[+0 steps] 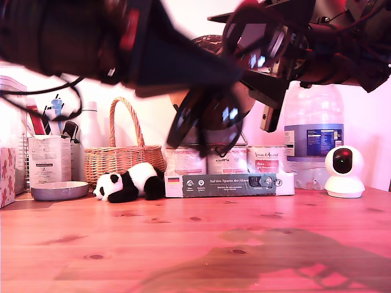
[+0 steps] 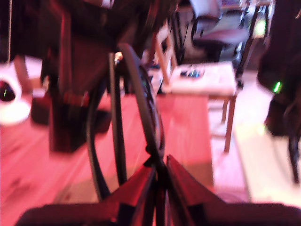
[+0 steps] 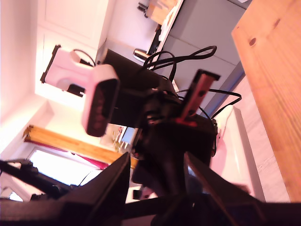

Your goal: Pick up the sunglasses and close them, then place them back on the table

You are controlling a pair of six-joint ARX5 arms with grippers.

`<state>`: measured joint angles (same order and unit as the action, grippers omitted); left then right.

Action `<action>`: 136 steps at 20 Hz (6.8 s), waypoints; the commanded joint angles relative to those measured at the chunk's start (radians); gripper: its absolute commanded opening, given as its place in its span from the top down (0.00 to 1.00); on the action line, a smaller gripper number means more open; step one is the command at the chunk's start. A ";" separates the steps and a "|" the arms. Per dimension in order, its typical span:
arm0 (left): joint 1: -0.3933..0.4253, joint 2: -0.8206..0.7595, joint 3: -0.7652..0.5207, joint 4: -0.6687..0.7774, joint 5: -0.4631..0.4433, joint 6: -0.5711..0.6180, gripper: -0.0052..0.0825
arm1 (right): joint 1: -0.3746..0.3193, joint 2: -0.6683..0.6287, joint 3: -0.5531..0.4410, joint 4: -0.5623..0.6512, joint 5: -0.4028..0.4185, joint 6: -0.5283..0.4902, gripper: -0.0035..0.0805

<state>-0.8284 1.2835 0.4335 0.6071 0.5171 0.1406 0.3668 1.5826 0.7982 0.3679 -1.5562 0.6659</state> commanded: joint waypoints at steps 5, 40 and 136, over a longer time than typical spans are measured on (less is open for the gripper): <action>0.034 -0.006 -0.015 -0.004 -0.008 0.011 0.96 | -0.032 0.011 0.019 0.063 0.172 -0.027 0.58; 0.200 0.314 0.302 -0.476 0.299 -0.224 0.96 | 0.487 -0.763 -0.131 -0.518 1.804 -0.893 0.97; 0.660 -1.030 -0.317 -0.610 -0.525 -0.137 0.97 | -0.150 -1.418 -0.674 -0.463 1.714 -0.742 0.97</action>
<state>-0.1658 0.2550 0.1390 0.0010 -0.0093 0.0059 0.2127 0.1608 0.1337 -0.0742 0.1596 -0.0772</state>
